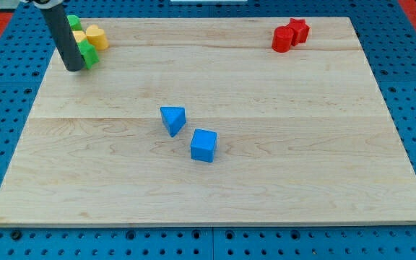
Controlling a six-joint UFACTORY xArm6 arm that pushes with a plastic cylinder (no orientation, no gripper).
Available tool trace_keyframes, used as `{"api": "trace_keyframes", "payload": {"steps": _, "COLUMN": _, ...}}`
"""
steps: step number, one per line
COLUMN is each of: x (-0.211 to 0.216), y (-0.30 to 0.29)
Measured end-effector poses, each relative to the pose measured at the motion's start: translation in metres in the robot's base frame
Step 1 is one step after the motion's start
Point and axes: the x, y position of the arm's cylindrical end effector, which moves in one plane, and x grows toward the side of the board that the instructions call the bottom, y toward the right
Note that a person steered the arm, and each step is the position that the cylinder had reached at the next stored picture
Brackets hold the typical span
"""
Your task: Slide the blue triangle towards the top center
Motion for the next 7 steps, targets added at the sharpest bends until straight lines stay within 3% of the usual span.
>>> {"api": "trace_keyframes", "payload": {"steps": 1, "x": -0.002, "y": 0.001}}
{"api": "trace_keyframes", "payload": {"steps": 3, "x": 0.123, "y": 0.039}}
{"api": "trace_keyframes", "payload": {"steps": 4, "x": 0.142, "y": 0.112}}
{"api": "trace_keyframes", "payload": {"steps": 7, "x": 0.140, "y": 0.254}}
